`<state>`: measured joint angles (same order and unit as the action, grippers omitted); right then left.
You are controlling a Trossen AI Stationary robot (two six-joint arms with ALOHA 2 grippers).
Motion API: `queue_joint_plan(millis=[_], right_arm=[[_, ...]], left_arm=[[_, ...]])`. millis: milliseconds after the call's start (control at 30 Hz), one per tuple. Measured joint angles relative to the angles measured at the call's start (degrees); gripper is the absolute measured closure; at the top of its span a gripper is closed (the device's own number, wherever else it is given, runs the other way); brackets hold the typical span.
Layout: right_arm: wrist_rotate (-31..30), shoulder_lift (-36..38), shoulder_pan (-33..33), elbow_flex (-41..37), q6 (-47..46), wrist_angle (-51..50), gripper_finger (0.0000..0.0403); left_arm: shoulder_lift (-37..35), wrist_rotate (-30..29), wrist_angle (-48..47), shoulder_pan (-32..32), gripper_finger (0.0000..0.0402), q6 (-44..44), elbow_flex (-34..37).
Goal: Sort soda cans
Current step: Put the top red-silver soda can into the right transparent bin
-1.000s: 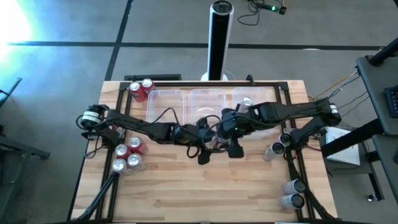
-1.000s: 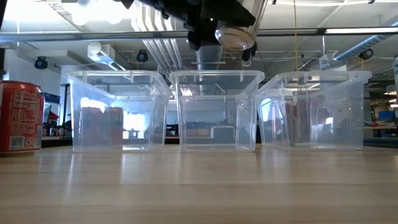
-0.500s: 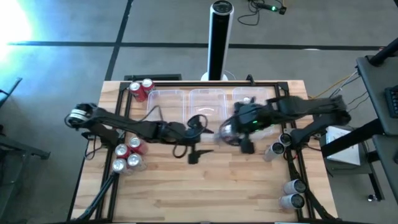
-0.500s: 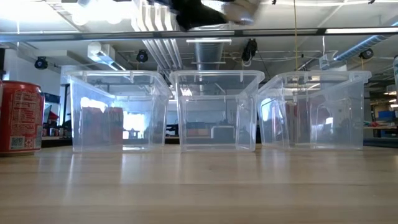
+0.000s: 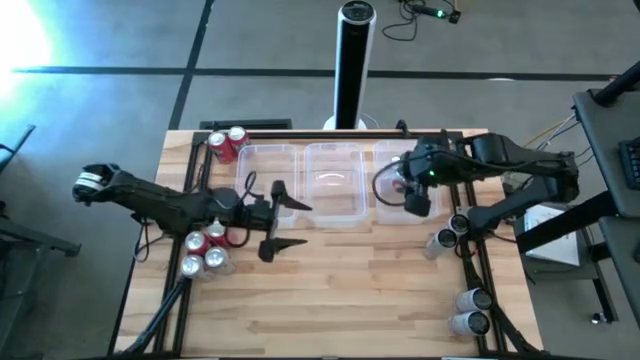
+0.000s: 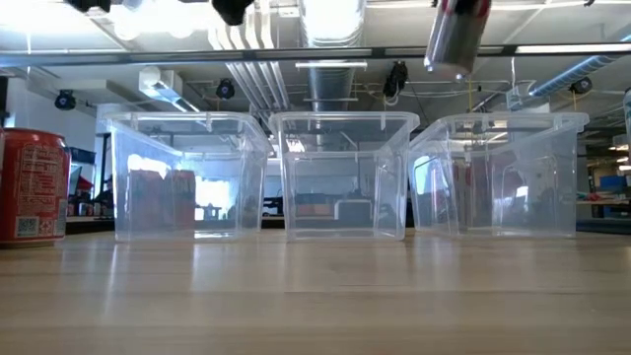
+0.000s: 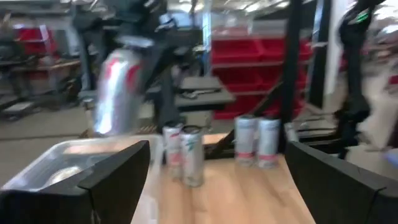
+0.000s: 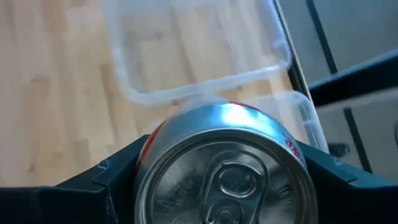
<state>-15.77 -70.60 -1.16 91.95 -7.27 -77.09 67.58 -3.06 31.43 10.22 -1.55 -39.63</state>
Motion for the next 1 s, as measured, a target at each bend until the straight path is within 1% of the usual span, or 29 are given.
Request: queue_joint_plan(millis=[133,233,333,400,500,700,800,1000], right_arm=[[0.76,-0.01,4.47,-1.68,-0.28,-4.1,0.011],[3.09,-0.33,7.84,-3.91,0.95,-3.2,0.011],[5.2,-0.26,10.57,-7.34,2.51,-3.84,0.011],[5.38,0.05,12.24,-10.07,4.0,-3.41,0.0109],[5.28,0.05,14.91,-14.77,6.26,-3.32,0.0109],[5.28,0.04,19.97,-22.36,11.34,2.22,0.0109],[5.73,0.04,22.15,-24.56,13.99,5.99,0.0109],[7.47,0.04,26.46,-27.9,17.84,9.82,0.0109]], left_arm=[[-3.33,0.92,0.92,0.02,0.0044,0.07,2.7],[-5.24,0.79,2.63,0.17,0.0044,0.29,5.14],[-7.05,0.79,3.52,1.21,0.0044,0.9,7.94],[-7.95,0.83,5.71,1.83,0.0044,0.54,9.69],[-9.6,0.8,6.57,2.15,0.0044,-0.45,10.94],[-11.49,0.78,6.56,2.53,0.0044,-0.61,12.23],[-11.55,0.76,6.64,2.51,0.0044,-0.71,12.25],[-10.87,0.74,6.72,2.51,0.0044,-0.87,12.29]])
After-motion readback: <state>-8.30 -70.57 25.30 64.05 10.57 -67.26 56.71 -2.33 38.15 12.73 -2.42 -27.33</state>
